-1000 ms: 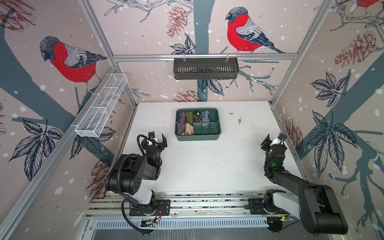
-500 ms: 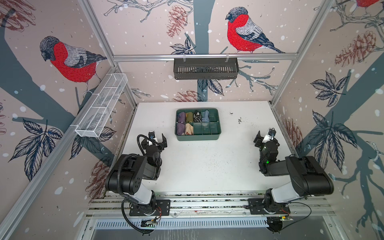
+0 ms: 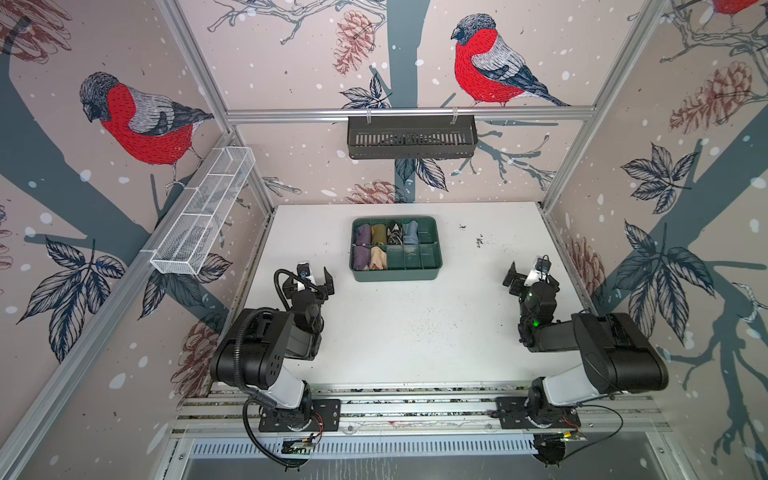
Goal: Roll the socks
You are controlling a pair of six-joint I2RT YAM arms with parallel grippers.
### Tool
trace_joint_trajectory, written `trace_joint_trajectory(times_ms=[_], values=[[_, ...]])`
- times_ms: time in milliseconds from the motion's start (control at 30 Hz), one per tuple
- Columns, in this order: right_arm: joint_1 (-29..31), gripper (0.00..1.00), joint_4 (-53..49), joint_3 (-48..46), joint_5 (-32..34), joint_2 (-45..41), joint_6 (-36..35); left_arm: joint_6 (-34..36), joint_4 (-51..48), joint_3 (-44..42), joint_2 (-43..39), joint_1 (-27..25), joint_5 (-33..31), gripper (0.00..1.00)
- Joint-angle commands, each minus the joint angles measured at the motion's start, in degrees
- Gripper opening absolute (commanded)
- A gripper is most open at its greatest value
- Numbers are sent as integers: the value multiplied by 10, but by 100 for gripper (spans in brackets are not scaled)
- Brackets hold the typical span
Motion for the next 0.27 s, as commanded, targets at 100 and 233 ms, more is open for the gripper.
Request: trace_joint_trajectory(times_ms=[100, 233], values=[[1, 100, 8, -1, 0, -3, 3, 1, 31, 2, 1, 1, -1, 98], [1, 100, 8, -1, 0, -3, 2, -2, 22, 7, -1, 5, 6, 98]])
